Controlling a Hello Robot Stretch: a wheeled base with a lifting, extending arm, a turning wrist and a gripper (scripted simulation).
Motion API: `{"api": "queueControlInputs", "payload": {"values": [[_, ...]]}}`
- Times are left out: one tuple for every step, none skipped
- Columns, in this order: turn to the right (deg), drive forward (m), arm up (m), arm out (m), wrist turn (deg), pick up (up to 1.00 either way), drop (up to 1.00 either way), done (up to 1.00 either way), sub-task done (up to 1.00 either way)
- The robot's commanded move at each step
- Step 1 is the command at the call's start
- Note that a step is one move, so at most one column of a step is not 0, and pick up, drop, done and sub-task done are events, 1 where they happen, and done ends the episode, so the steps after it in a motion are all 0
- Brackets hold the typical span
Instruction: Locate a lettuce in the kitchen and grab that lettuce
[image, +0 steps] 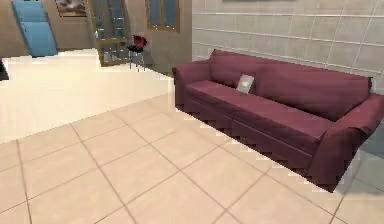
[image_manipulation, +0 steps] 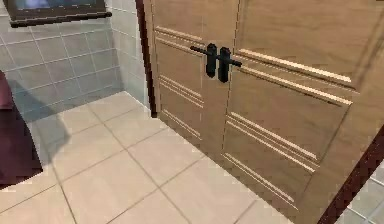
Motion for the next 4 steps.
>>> {"api": "queueControlInputs", "payload": {"values": [[-36.0,0.0,0.0,0.0,0.0,0.0,0.0,0.0,0.0],[0.0,1.0,0.0,0.0,0.0,0.0,0.0,0.0,0.0],[0.0,1.0,0.0,0.0,0.0,0.0,0.0,0.0,0.0],[0.0,1.0,0.0,0.0,0.0,0.0,0.0,0.0,0.0]]}}
